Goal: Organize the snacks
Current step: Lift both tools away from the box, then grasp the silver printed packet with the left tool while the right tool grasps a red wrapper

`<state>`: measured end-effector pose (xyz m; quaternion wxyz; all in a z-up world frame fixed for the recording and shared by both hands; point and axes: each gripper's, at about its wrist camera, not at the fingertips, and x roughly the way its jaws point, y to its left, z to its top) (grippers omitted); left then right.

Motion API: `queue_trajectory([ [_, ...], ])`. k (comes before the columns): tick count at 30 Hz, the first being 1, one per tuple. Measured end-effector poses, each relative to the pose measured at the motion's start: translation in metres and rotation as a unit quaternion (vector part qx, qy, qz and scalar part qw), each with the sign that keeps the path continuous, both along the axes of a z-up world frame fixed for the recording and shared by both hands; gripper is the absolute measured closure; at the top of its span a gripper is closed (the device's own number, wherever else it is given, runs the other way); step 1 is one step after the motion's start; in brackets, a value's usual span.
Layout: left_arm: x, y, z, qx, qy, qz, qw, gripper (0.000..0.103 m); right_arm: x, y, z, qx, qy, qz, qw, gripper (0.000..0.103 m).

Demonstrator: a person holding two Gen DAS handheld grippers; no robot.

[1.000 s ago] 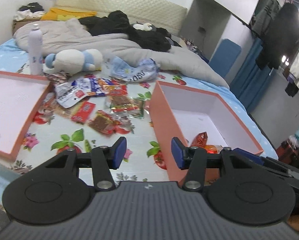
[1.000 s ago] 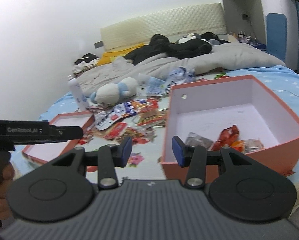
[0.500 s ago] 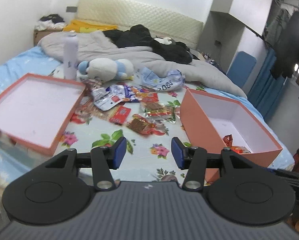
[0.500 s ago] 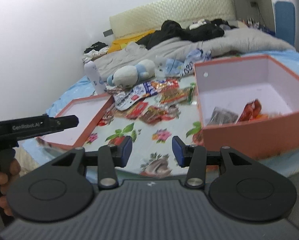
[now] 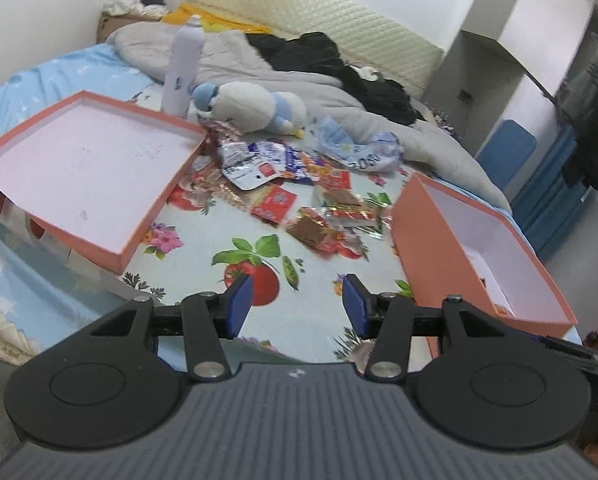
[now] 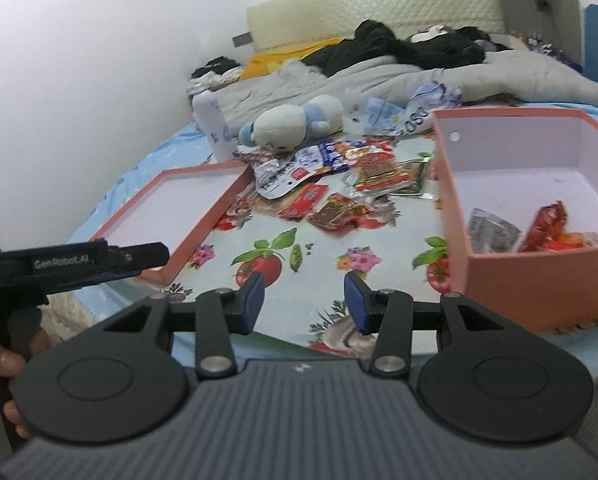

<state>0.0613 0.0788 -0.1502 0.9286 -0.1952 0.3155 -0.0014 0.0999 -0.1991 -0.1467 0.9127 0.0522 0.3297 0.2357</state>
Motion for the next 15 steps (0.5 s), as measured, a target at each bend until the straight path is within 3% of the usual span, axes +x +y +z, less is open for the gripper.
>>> queue_trajectory([
  [4,0.033,0.01,-0.011,-0.007,0.008,0.005,0.9999,0.048,0.026,0.008,-0.003,-0.001,-0.015,0.011,1.0,0.053],
  [8,0.072,0.017,-0.017,0.004,0.013,0.01,0.9999,0.048,0.05,0.013,-0.006,0.003,-0.024,0.013,1.0,0.032],
  [13,0.123,0.034,-0.023,-0.001,0.02,0.014,0.9997,0.048,0.079,0.02,-0.01,0.002,-0.032,0.031,0.999,0.025],
  [15,0.142,0.037,-0.025,0.005,0.019,0.02,0.9996,0.044,0.094,0.025,-0.014,0.001,-0.03,0.038,0.999,0.014],
])
